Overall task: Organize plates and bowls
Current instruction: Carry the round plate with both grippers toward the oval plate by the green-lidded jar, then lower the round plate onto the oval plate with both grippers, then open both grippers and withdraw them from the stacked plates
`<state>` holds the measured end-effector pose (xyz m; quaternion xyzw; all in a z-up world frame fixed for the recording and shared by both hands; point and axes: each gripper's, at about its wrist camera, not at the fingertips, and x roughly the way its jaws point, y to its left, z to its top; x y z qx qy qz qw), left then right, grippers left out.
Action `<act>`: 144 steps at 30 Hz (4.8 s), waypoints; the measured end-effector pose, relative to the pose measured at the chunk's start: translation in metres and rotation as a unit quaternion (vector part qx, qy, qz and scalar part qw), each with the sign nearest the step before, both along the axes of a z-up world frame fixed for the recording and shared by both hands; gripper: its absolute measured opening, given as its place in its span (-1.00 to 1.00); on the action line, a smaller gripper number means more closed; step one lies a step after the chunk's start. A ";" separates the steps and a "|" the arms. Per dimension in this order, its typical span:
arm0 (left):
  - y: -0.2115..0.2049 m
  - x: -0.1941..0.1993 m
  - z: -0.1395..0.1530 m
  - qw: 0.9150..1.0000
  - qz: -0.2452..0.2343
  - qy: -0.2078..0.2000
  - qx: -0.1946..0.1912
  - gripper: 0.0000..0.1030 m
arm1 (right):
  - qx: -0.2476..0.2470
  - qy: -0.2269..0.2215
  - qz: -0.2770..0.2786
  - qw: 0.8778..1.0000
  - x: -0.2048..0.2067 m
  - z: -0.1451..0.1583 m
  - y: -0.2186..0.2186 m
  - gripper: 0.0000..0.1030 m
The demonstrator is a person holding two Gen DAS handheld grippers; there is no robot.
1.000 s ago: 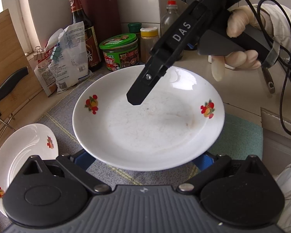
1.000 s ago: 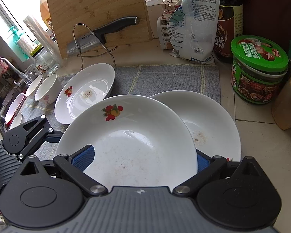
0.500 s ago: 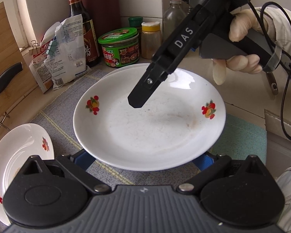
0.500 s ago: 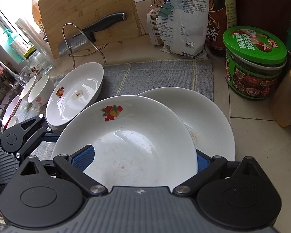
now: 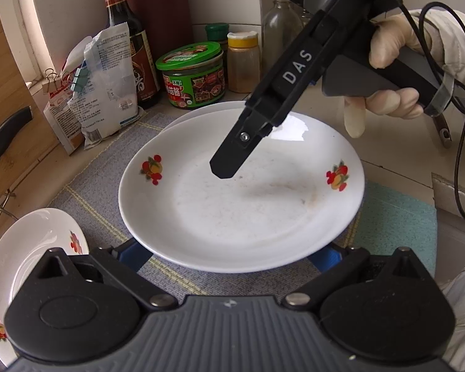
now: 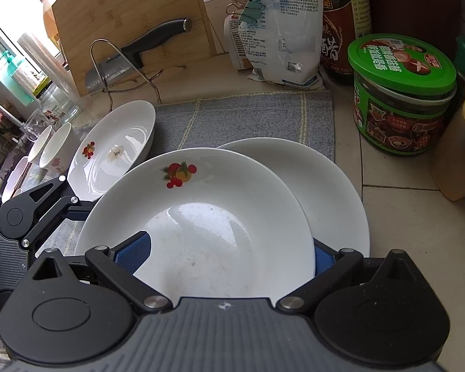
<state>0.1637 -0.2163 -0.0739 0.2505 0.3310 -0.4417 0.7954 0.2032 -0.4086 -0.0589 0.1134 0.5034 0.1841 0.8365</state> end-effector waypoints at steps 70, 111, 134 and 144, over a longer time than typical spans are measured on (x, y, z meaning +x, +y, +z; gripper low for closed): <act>-0.002 0.008 0.001 1.000 0.013 -0.011 -0.019 0.99 | -0.029 0.007 -0.064 0.997 -0.041 0.014 -0.007 1.00; 0.042 -0.035 0.027 0.994 0.068 -0.026 -0.078 0.99 | -0.112 -0.001 -0.066 0.991 -0.066 0.025 0.019 1.00; 0.133 -0.064 0.035 0.946 0.312 -0.030 -0.084 0.99 | -0.127 -0.133 0.030 0.983 -0.062 0.035 0.105 1.00; 0.164 -0.053 0.018 0.940 0.335 -0.020 -0.065 0.99 | -0.108 -0.145 0.054 0.982 -0.052 0.039 0.147 1.00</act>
